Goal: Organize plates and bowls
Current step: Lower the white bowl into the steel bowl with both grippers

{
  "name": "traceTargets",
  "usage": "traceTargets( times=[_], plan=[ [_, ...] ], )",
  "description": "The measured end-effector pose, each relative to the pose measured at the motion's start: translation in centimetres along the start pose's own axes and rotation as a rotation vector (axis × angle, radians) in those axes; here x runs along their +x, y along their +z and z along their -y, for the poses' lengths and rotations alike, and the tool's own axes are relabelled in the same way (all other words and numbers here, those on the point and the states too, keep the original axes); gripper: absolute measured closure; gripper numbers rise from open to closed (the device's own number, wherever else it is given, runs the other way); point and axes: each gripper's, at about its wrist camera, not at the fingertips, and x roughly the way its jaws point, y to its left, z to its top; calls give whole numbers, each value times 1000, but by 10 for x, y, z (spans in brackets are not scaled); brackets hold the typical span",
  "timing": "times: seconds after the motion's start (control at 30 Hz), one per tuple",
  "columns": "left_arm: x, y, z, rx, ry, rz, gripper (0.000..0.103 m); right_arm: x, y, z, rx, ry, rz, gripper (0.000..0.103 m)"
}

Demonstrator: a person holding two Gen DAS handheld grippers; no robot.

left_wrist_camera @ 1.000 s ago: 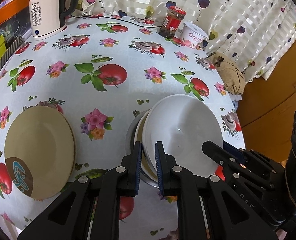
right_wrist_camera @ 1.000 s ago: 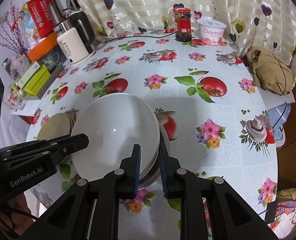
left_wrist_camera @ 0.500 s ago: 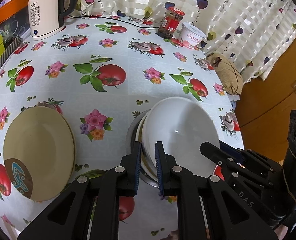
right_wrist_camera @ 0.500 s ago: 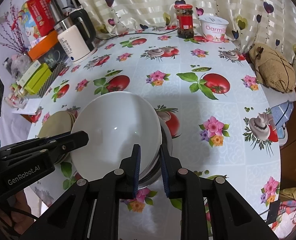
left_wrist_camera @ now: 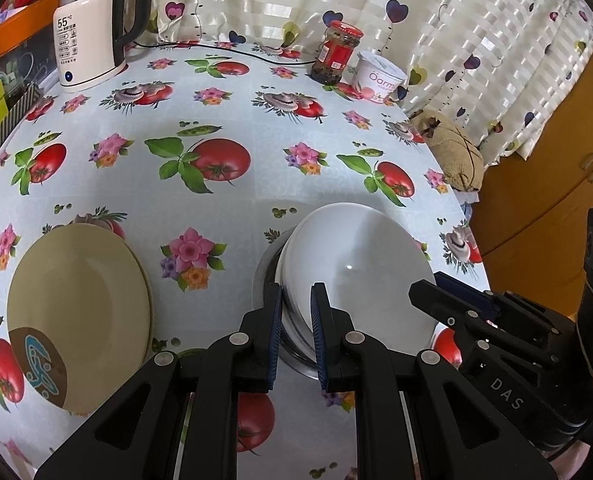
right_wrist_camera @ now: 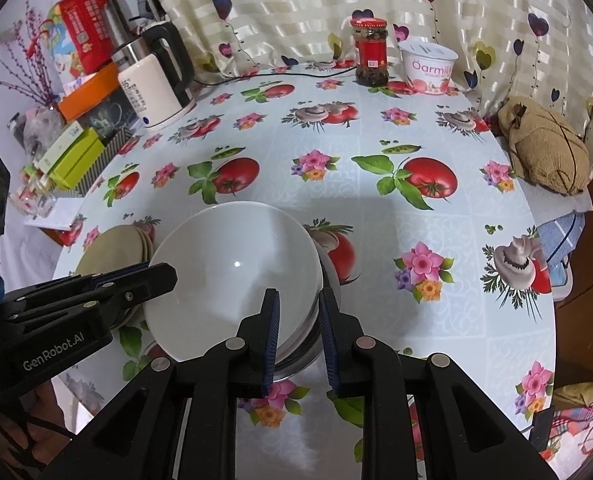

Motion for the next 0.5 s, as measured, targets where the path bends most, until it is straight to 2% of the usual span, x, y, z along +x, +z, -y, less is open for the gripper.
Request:
traceTargets(
  times=[0.3,0.5],
  plan=[
    [1,1,2,25,5,11,89,-1,0,1,0,2,0,84],
    [0,2,-1,14,-25,10,89,-5,2,2,7,17,7,83]
  ],
)
